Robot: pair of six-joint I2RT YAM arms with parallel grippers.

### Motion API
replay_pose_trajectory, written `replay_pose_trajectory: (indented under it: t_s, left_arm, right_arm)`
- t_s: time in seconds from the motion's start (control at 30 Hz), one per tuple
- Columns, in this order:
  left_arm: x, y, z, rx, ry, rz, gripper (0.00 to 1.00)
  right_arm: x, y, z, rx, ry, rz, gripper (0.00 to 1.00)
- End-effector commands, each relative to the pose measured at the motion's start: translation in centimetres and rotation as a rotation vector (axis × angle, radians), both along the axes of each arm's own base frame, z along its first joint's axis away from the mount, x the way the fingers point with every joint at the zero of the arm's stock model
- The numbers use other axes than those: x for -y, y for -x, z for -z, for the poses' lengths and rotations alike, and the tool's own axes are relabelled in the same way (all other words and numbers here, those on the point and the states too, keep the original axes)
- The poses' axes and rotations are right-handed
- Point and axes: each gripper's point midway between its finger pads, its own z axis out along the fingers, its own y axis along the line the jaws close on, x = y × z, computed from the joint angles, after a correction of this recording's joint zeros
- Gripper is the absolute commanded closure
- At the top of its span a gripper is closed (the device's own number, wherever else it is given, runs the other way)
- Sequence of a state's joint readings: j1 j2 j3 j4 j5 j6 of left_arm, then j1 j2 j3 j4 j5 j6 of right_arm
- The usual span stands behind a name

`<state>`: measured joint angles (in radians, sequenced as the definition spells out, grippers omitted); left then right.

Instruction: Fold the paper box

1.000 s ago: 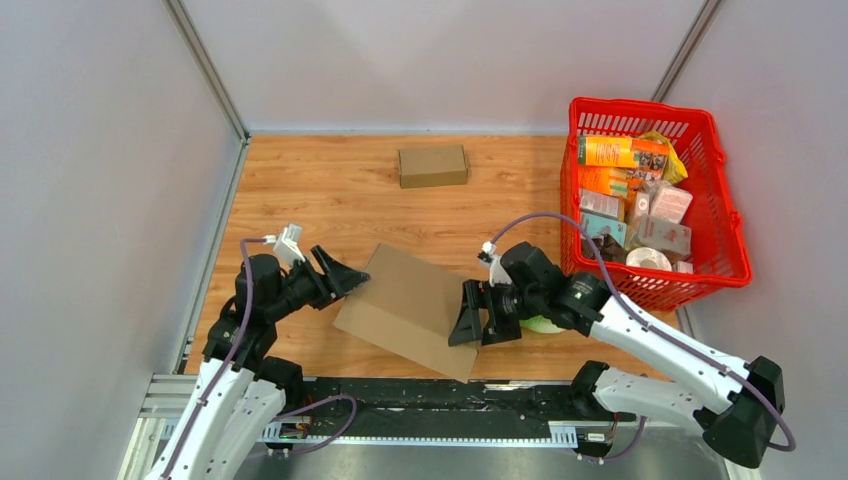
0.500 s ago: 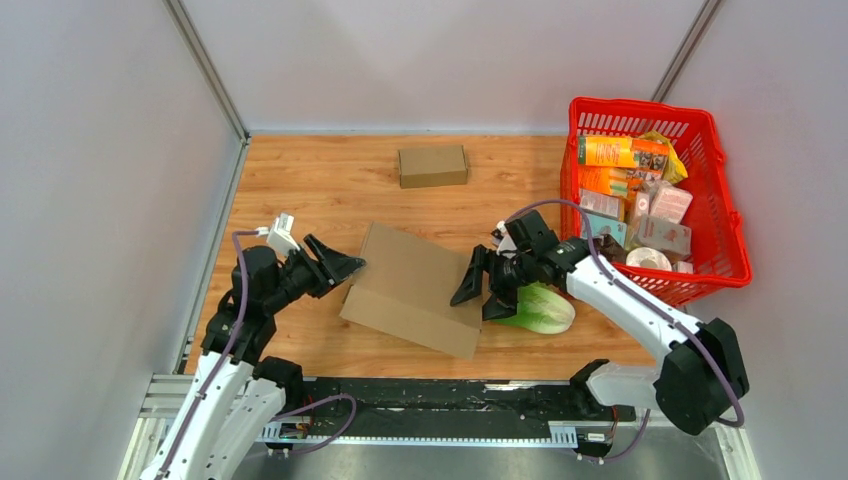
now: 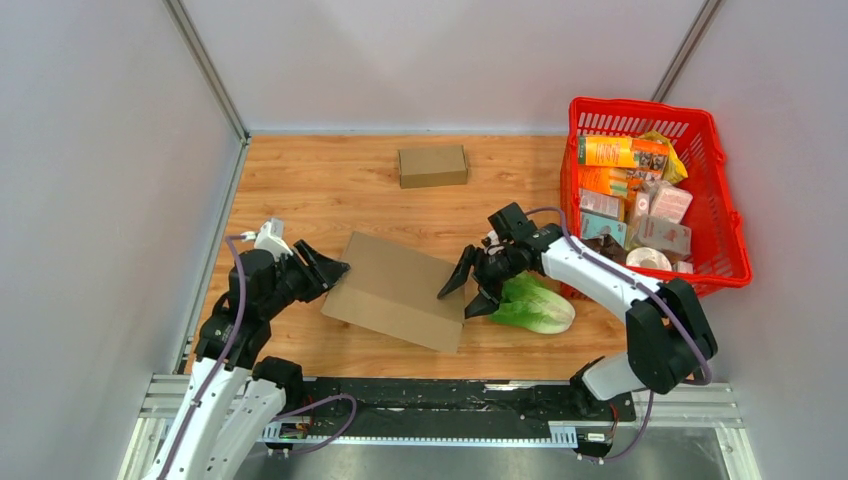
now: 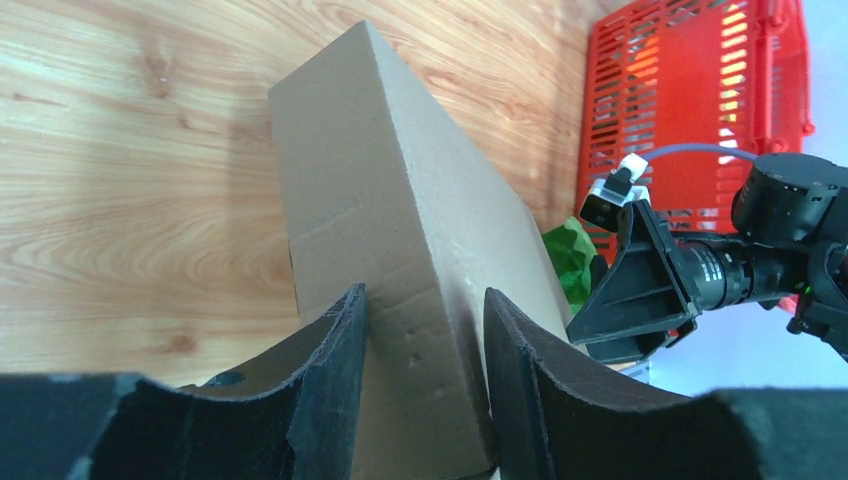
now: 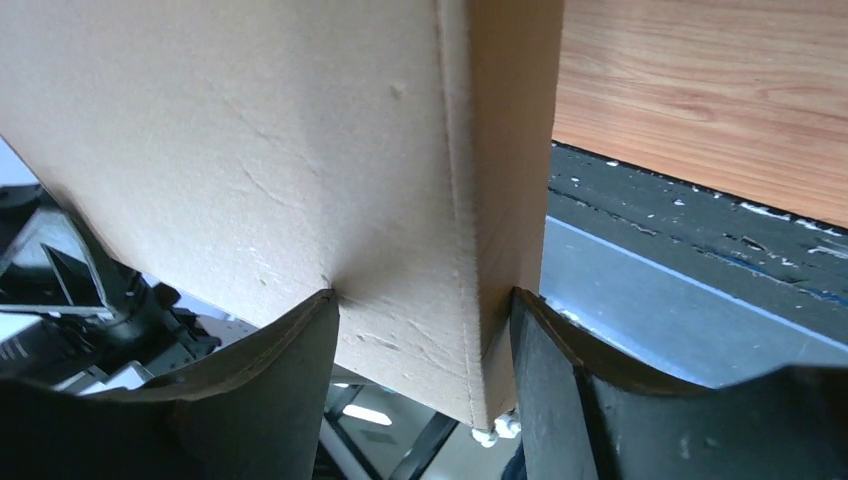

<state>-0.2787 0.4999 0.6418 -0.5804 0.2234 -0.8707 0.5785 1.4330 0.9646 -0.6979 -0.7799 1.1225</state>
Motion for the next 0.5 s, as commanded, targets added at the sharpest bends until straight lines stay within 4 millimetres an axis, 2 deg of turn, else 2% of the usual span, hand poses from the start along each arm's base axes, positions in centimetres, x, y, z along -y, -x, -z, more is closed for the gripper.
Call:
replay_pose_trajectory:
  t_s: [0.0, 0.03, 0.1, 0.13, 0.23, 0.27, 0.33, 0.37, 0.47]
  left_arm:
    - [4.3, 6.2, 1.0, -0.272, 0.145, 0.289, 0.67]
    - [4.4, 6.1, 1.3, -0.301, 0.151, 0.281, 0.74]
    - [4.7, 5.8, 1.1, -0.334, 0.196, 0.262, 0.79]
    - [4.8, 5.7, 1.2, -0.355, 0.210, 0.252, 0.85]
    - [5.0, 5.4, 1.2, -0.397, 0.264, 0.208, 0.91]
    - [4.9, 5.4, 1.2, -0.413, 0.277, 0.190, 0.93]
    - [4.7, 5.5, 1.8, -0.467, 0.303, 0.154, 1.00]
    - [4.7, 5.5, 2.0, -0.486, 0.318, 0.143, 1.00]
    - [4.8, 5.5, 2.5, -0.548, 0.366, 0.101, 1.00]
  right_arm:
    - [-4.7, -3.3, -9.2, 0.091, -0.365, -0.051, 0.45]
    - [-4.8, -3.6, -8.9, 0.092, -0.361, -0.050, 0.44]
    - [-5.1, -4.3, -7.7, 0.073, -0.336, -0.044, 0.42]
    - [-5.3, -4.8, -7.8, 0.099, -0.344, -0.041, 0.42]
    - [-5.6, -6.0, -7.5, 0.162, -0.330, -0.052, 0.38]
    - [-5.8, -6.5, -8.4, 0.207, -0.336, -0.064, 0.34]
    - [-5.9, -7.1, -8.2, 0.289, -0.325, -0.107, 0.29]
    - [-6.0, -7.4, -9.0, 0.340, -0.325, -0.124, 0.19]
    - [-5.6, -7.3, -9.3, 0.444, -0.321, -0.179, 0.02]
